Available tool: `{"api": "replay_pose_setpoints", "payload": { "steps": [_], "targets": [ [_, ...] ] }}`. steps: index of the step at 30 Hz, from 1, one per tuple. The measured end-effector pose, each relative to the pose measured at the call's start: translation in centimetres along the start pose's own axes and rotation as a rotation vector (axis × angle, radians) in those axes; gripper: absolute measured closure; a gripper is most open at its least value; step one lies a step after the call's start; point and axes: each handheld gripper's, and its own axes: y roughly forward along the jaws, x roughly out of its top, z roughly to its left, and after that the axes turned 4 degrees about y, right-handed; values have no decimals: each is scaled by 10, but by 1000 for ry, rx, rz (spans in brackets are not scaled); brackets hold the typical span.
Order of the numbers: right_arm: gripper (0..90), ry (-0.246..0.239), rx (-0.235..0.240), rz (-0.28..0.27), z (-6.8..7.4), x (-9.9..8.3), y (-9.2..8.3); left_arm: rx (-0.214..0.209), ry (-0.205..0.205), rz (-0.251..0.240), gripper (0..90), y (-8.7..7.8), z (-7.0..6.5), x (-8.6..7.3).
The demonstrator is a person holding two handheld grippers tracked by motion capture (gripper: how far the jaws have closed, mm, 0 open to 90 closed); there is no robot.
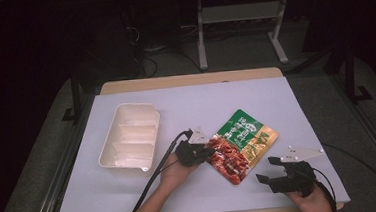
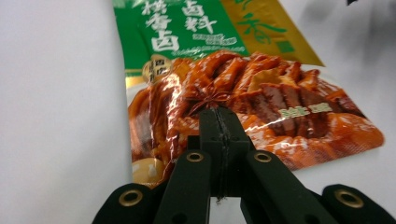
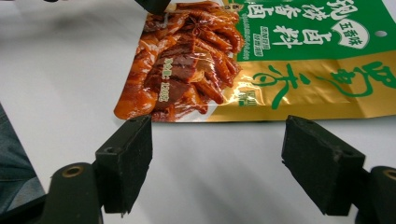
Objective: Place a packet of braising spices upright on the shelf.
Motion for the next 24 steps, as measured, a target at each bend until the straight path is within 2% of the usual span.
{"api": "replay_pose_setpoints", "payload": {
  "steps": [2,4,5,7,13,17,24],
  "targets": [
    [235,3,-5,-3,-1,0,0,2,-13,18,900,4,-1,-1],
    [232,12,-7,-2,-1,1,1,6,-3,52,900,9,-2,-4],
    [231,16,-7,-1,-2,1,1,8,-12,44,900,10,-2,-5],
    [224,26,-9,2,-3,1,2,11,-10,61,900,10,-3,-4],
    [205,78,-35,11,-7,2,5,24,-7,57,900,11,-5,-6],
    [198,113,-60,-5,-15,5,7,21,-18,45,900,11,-4,-8],
    [194,196,-101,2,-35,9,12,21,-7,44,900,11,-4,-8]
  ]
}}
